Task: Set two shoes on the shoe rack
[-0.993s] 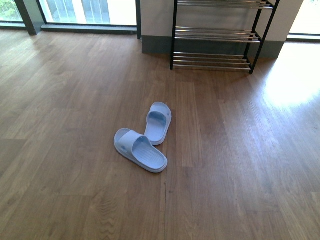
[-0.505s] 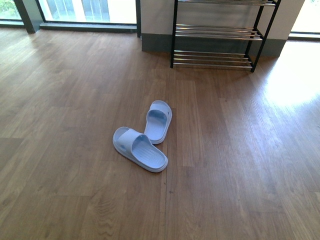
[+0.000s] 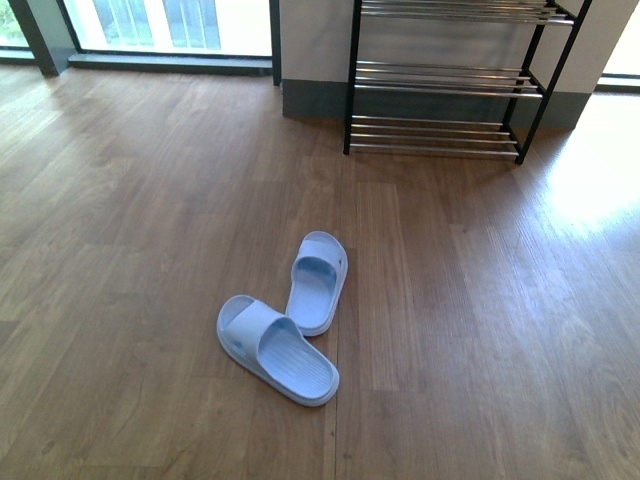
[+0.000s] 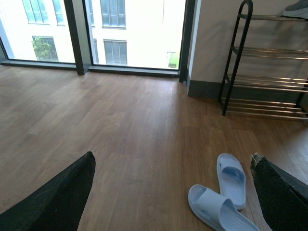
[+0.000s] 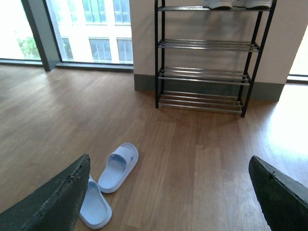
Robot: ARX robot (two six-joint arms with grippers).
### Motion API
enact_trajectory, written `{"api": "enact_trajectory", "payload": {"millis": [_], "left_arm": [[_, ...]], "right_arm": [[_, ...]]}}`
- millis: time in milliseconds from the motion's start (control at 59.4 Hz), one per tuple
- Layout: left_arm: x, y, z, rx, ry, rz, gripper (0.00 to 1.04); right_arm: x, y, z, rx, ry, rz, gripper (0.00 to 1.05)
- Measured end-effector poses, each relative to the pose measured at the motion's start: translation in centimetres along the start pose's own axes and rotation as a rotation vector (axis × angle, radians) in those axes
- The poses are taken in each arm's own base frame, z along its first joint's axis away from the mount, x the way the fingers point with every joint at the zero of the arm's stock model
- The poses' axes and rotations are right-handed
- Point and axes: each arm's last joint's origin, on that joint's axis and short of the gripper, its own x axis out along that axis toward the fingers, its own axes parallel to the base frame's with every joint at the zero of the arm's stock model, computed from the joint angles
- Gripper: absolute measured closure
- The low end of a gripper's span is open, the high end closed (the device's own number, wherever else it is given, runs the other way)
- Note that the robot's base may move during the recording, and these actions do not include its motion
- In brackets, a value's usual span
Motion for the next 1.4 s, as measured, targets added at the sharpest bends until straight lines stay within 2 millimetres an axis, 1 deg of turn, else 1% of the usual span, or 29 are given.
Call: {"api": "enact_trajectory", "payload": {"millis": [1397], "left_arm": [[0.0, 0.0, 0.0, 0.0, 0.0, 0.0, 0.09]], "right_arm": [[0.0, 0.0, 0.0, 0.0, 0.0, 0.0, 0.09]]}}
